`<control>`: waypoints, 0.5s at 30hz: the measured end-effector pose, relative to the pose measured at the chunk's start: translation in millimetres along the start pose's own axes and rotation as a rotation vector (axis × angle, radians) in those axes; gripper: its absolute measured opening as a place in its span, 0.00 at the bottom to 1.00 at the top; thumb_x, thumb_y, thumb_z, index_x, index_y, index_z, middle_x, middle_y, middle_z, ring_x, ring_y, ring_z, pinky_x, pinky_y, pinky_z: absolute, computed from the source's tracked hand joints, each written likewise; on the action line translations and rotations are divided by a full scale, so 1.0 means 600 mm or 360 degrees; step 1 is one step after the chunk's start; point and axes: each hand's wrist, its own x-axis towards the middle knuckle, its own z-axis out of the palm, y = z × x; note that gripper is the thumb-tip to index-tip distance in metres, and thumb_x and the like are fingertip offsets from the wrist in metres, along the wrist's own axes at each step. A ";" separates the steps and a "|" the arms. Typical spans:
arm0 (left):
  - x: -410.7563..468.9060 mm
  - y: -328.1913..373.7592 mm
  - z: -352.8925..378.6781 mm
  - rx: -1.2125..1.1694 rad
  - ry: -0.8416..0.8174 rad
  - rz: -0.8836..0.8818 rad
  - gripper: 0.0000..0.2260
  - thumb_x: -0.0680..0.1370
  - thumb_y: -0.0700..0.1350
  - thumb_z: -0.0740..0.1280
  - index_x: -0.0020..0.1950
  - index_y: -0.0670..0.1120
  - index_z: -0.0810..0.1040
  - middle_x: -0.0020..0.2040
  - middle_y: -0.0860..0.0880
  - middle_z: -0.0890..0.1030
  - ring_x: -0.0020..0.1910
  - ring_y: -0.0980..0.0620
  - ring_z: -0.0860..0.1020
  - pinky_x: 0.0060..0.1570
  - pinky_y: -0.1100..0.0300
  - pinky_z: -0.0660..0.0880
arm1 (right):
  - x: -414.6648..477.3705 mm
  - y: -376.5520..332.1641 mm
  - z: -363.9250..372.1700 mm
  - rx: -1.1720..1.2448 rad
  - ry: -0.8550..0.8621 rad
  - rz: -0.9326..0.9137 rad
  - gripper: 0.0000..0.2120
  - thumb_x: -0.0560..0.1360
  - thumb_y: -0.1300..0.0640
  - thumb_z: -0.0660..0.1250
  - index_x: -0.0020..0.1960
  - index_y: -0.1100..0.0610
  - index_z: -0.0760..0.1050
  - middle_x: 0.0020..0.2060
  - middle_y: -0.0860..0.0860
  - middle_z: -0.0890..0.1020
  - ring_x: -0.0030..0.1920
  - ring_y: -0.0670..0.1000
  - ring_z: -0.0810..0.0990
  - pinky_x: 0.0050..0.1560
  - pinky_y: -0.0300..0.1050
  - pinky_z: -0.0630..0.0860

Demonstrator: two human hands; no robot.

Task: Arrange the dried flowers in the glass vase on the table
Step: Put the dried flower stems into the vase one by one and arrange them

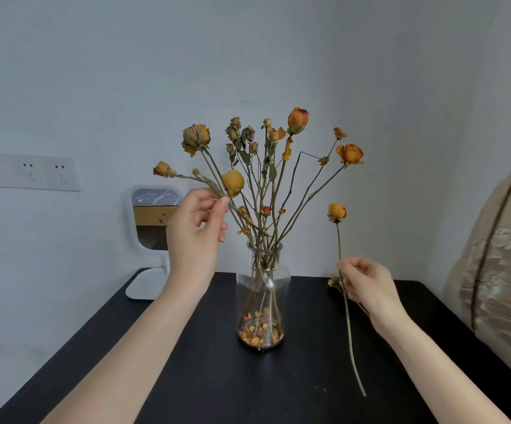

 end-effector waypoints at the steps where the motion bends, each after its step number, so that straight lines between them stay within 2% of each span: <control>1: 0.002 0.000 0.006 0.0034 -0.0015 0.0017 0.07 0.76 0.44 0.66 0.43 0.57 0.74 0.39 0.55 0.79 0.30 0.60 0.75 0.29 0.71 0.72 | 0.000 0.001 0.000 -0.0005 0.0002 0.0003 0.05 0.76 0.57 0.65 0.45 0.58 0.77 0.30 0.51 0.73 0.31 0.47 0.70 0.32 0.37 0.69; 3: 0.004 -0.004 0.016 0.0106 -0.0051 0.0032 0.07 0.76 0.44 0.66 0.43 0.56 0.74 0.39 0.55 0.79 0.31 0.61 0.76 0.29 0.72 0.71 | 0.001 0.002 0.000 -0.0015 -0.0001 0.0005 0.05 0.76 0.58 0.65 0.45 0.58 0.77 0.30 0.51 0.73 0.31 0.47 0.70 0.31 0.38 0.68; 7: -0.001 -0.025 0.030 0.0273 -0.0109 0.0013 0.02 0.77 0.44 0.66 0.48 0.50 0.75 0.39 0.57 0.77 0.32 0.57 0.76 0.27 0.74 0.70 | 0.006 0.007 -0.007 -0.0066 0.0020 0.0000 0.05 0.76 0.57 0.65 0.46 0.58 0.77 0.31 0.51 0.74 0.33 0.47 0.71 0.33 0.38 0.70; 10: -0.003 -0.040 0.036 0.0405 -0.0147 0.0044 0.03 0.76 0.44 0.66 0.49 0.50 0.75 0.39 0.60 0.76 0.34 0.57 0.76 0.28 0.74 0.70 | 0.009 0.014 -0.011 -0.0090 0.0048 0.0007 0.04 0.76 0.57 0.65 0.46 0.56 0.77 0.32 0.51 0.75 0.33 0.47 0.72 0.32 0.38 0.70; 15: 0.001 -0.061 0.047 0.0681 -0.0260 0.0127 0.03 0.75 0.48 0.67 0.48 0.52 0.77 0.32 0.54 0.76 0.34 0.54 0.78 0.34 0.68 0.72 | 0.012 0.019 -0.014 -0.0081 0.0034 0.0013 0.04 0.76 0.57 0.65 0.45 0.57 0.78 0.30 0.50 0.74 0.30 0.45 0.71 0.28 0.35 0.68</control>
